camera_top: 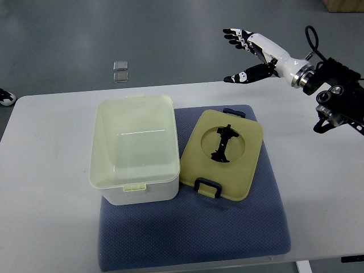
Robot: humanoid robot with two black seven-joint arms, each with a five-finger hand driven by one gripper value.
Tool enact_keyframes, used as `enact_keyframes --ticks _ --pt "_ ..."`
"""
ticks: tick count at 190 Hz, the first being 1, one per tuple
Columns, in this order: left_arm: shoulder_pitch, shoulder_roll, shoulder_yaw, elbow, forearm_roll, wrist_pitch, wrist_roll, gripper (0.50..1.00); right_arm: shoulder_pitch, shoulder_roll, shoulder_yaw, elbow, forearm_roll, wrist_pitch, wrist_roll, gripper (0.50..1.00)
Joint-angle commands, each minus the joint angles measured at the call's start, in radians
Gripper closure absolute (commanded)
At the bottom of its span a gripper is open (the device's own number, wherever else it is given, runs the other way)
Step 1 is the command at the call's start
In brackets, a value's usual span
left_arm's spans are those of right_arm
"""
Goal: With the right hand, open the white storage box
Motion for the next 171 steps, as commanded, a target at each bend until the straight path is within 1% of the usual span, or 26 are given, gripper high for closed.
enact_keyframes --ticks 1,22,29,32,52,71,85,110,129,171 --pt "0.000 0.000 0.000 -0.001 0.000 0.000 0.000 0.500 -0.045 0.062 0.075 -0.050 0.132 0.026 -0.048 0.568" --pt "0.000 0.000 0.000 -0.001 0.000 0.000 0.000 0.500 -0.060 0.095 0.152 -0.099 0.290 0.127 -0.091 0.568" --pt "0.000 0.000 0.000 0.001 0.000 0.000 0.000 0.500 -0.068 0.108 0.174 -0.114 0.350 0.154 -0.111 0.568" --pt "0.000 0.000 0.000 0.001 0.000 0.000 0.000 0.500 -0.073 0.115 0.184 -0.123 0.391 0.170 -0.129 0.568" --pt "0.000 0.000 0.000 0.001 0.000 0.000 0.000 0.500 -0.079 0.160 0.212 -0.171 0.560 0.216 -0.225 0.566" --pt "0.000 0.000 0.000 0.001 0.000 0.000 0.000 0.500 -0.080 0.187 0.217 -0.211 0.638 0.247 -0.270 0.566" --pt "0.000 0.000 0.000 0.001 0.000 0.000 0.000 0.500 -0.079 0.198 0.217 -0.237 0.658 0.268 -0.273 0.566" --pt "0.000 0.000 0.000 0.001 0.000 0.000 0.000 0.500 -0.080 0.204 0.218 -0.243 0.673 0.293 -0.270 0.566" --pt "0.000 0.000 0.000 0.001 0.000 0.000 0.000 0.500 -0.080 0.204 0.218 -0.243 0.673 0.291 -0.253 0.566" --pt "0.000 0.000 0.000 0.001 0.000 0.000 0.000 0.500 -0.089 0.204 0.218 -0.243 0.673 0.288 -0.246 0.566"
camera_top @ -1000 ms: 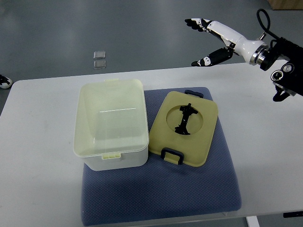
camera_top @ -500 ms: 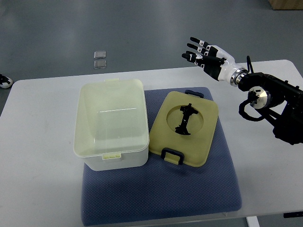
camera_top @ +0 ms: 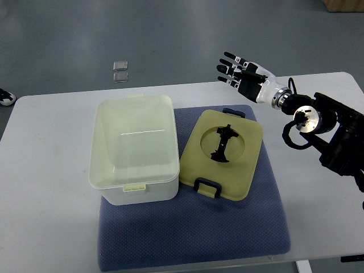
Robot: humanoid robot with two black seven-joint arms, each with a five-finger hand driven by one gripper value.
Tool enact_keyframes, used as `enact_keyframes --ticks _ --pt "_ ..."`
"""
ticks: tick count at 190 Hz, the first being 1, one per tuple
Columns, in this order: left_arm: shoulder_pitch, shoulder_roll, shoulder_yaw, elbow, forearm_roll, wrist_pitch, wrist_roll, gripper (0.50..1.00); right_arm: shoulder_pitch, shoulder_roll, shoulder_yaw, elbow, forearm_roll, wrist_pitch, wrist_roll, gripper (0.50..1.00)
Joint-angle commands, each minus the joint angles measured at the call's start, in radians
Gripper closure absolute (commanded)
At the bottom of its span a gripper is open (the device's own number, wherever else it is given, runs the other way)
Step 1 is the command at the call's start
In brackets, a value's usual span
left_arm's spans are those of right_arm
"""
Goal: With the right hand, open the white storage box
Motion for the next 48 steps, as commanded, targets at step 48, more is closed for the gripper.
enact_keyframes --ticks 48 --pt "0.000 0.000 0.000 -0.002 0.000 0.000 0.000 0.500 -0.024 0.008 -0.001 0.001 0.000 -0.002 0.040 0.566"
